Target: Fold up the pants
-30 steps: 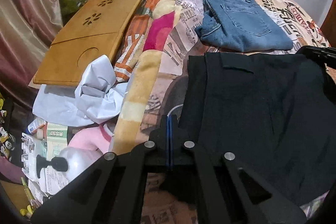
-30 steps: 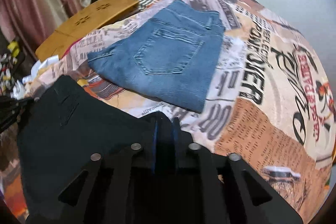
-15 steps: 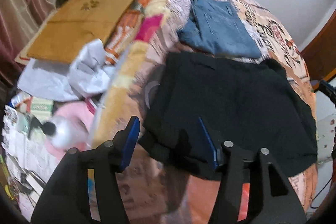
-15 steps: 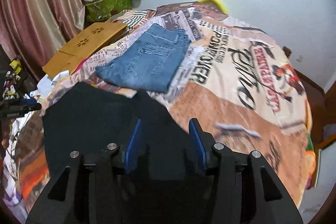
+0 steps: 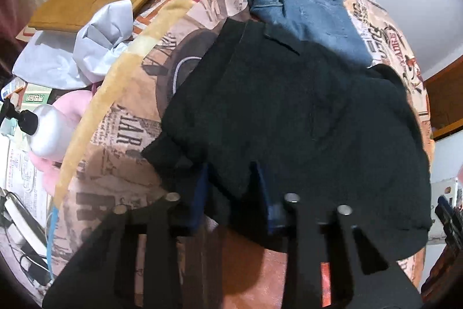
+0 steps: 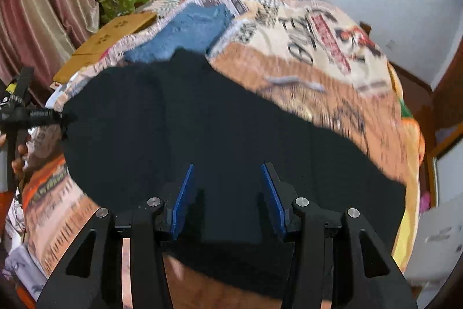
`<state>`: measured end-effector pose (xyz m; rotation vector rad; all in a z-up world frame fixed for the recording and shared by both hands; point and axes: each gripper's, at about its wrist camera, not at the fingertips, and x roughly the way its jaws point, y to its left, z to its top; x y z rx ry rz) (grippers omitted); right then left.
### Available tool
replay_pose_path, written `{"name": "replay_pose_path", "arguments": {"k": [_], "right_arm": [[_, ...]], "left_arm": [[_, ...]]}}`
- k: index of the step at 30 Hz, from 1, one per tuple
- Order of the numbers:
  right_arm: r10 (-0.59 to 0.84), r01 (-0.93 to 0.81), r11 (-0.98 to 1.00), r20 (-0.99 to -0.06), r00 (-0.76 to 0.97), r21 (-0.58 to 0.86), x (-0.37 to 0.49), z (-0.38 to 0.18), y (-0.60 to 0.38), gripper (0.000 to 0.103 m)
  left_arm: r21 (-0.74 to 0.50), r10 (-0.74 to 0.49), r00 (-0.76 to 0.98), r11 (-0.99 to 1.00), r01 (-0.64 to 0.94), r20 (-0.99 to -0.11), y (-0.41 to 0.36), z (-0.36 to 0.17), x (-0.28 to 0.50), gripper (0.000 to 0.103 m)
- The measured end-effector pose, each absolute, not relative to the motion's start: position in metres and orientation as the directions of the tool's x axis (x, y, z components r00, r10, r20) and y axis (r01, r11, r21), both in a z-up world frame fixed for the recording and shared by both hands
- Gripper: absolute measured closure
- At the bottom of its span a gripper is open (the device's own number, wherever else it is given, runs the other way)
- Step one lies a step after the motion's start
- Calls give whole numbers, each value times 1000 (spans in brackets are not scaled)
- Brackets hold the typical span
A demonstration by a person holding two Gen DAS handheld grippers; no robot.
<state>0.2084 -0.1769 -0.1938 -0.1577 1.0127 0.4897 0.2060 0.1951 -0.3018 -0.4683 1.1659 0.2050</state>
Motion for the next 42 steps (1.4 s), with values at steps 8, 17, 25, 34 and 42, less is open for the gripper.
{"name": "replay_pose_path", "arguments": {"k": [8,17,25,34,42], "right_arm": [[350,-398,898,-852,388,188,199,-217,-195,58],[375,-447,877,-836,400,179,189,-200,-186,58],[409,-526,834,-826,388,165,183,-188,-161,58],[453,-606,780,-811,371,159,179,-180,-125,58],[461,-687,715,-826,324,129,175,-190,-93,58]], "left_arm": [[-166,33,471,913,-373,-881,196,-263,195,91],[-147,10,373,910,-389,-928,206,-292,181,87],[-24,90,409,963,-267,-908,176,-261,175,76],[-45,-34,475,999,-12,-880,101,-235,172,44],[58,-32,420,978,199,-907,33,-261,180,44]]}}
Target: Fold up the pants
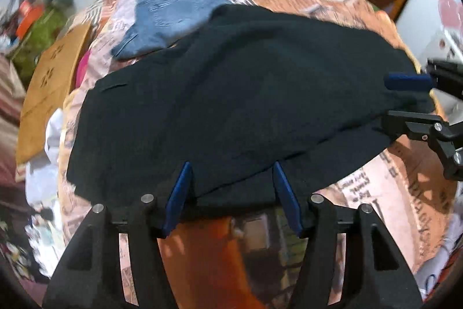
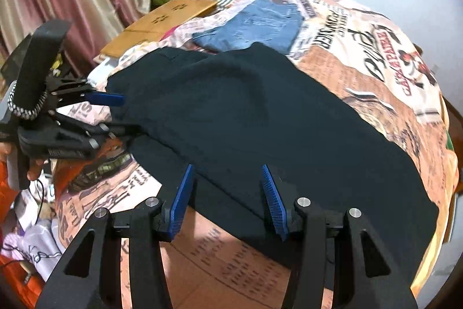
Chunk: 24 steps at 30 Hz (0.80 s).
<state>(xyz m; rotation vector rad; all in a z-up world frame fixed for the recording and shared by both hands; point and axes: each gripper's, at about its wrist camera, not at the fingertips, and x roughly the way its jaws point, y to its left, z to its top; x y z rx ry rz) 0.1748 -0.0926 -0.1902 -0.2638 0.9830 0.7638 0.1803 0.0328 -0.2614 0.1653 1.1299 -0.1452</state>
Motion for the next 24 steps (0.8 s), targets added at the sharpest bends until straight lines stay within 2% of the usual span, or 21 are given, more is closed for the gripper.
{"name": "replay_pose_path", "arguments": {"k": [7,15,17,19,22,24], "right_arm": [[443,-743,664,-844,304,81,176,-201,-68,57],[461,-775,624,-848,262,100,187,-206,-50,57],[469,-776,621,-845,258,108,189,-205,-49,79],[481,-772,624,-838,259,119,192,-204,-50,89],[503,-764,629,-825,259,144,193,-202,-52,94],[512,-763,630,-815,271,143,191,-198,-53,95]], "left_arm": [[76,-35,430,968,239,-902,24,-262,194,44],[-22,-103,410,980,198,-906,38,-257,204,46],[-34,-122,409,976,215,-904,34,-256,201,46],[-60,-156,406,969,239,-901,29,-257,197,46],[-58,-150,411,972,228,-899,28,-260,198,46],[-92,-165,410,977,194,-897,33,-259,204,51]]}}
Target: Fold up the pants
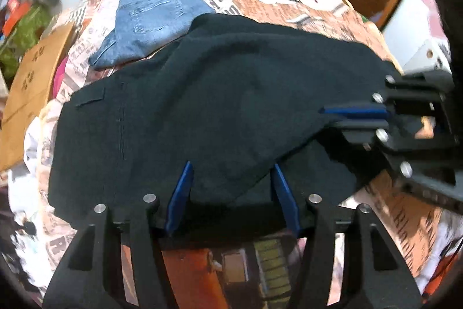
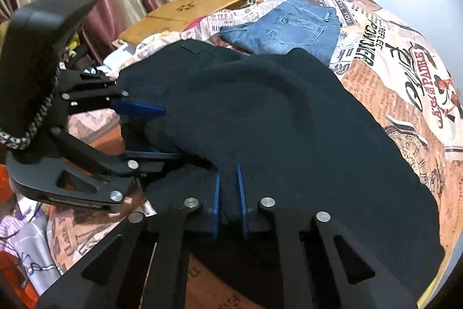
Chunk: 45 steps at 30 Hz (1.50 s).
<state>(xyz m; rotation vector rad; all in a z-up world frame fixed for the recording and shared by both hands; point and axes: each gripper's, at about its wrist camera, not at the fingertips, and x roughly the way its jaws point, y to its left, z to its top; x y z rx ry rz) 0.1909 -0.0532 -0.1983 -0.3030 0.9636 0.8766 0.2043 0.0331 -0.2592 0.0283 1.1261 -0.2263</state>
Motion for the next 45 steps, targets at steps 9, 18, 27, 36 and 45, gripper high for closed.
{"name": "replay_pose_path", "arguments": {"k": [9,18,27,36,45], "right_arm": [[557,-763,626,-778,292,162,182,-179,-62,97],[543,-780,604,-802,250,165,168,-184,-60,97],[522,-737,645,-821,231,202,167,-186,-71,66],[483,-647,748,-791,376,149,171,-169,-114,55],[338,-513,855,-827,449,71,194,-189,-153,55]], "left_arm": [[-32,-157,502,968,249,-851,20,-231,190,83],[-54,-168,438,964,261,-883,22,-244,179,83],[-116,-162,456,985,128,-875,66,-235,157,62],[-114,20,495,964,-240,-869,187,-225,152,48],[-216,-63,415,918,-332,-908,213,-266,165,48]]}}
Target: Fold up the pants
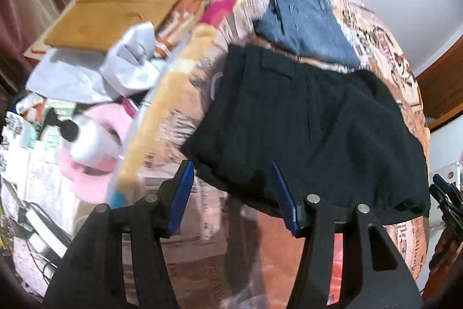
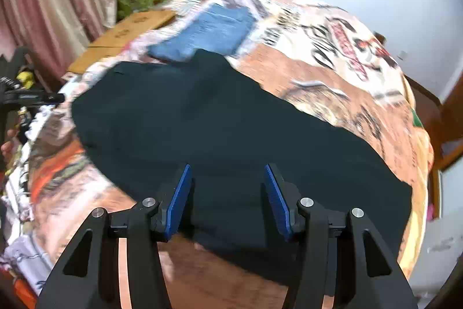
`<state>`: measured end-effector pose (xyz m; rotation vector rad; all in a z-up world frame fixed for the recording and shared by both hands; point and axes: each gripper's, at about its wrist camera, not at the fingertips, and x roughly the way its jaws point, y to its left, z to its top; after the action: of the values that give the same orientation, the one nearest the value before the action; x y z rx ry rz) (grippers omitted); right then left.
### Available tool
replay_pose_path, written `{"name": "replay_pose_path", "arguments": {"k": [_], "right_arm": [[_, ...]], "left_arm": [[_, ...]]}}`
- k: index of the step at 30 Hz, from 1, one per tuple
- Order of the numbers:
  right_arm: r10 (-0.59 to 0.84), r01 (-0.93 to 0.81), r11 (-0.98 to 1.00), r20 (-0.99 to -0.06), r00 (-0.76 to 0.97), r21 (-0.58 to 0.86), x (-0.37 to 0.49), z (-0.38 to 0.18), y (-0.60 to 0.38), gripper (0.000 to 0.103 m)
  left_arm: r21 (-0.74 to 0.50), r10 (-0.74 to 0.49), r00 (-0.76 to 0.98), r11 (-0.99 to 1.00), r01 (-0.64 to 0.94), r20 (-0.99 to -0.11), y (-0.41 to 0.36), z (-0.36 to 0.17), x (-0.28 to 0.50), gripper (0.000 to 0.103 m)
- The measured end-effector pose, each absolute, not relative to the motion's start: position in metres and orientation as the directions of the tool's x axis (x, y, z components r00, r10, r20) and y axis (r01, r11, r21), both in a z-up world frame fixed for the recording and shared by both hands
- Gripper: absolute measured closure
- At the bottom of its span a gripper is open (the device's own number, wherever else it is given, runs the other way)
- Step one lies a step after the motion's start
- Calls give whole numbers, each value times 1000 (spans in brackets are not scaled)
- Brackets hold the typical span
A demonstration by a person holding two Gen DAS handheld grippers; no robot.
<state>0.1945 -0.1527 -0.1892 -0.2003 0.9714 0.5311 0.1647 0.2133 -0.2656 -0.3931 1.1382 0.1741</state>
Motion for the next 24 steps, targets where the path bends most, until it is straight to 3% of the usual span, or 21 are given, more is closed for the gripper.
{"name": "replay_pose_path", "arguments": {"k": [6,9,14,24], "right_arm": [[303,-482,872,-865,399,84,204,-215,-165,55],[316,-471,877,-857,407,99,201,-216,-168,50],[342,-470,872,-855,389,135,202,-218,-172,50],[319,-416,899,-859,402,139,196,-217,-200,50]], "left_arm": [[-255,-106,362,882,-395,-926,210,-295,182,48],[-185,-32,361,899,-397,-932,204,-293,184,71],[-122,44,383,909,-399,-923,203,-284,176,82],[-60,88,358,922,-382,-930,206,-291,170,77]]}}
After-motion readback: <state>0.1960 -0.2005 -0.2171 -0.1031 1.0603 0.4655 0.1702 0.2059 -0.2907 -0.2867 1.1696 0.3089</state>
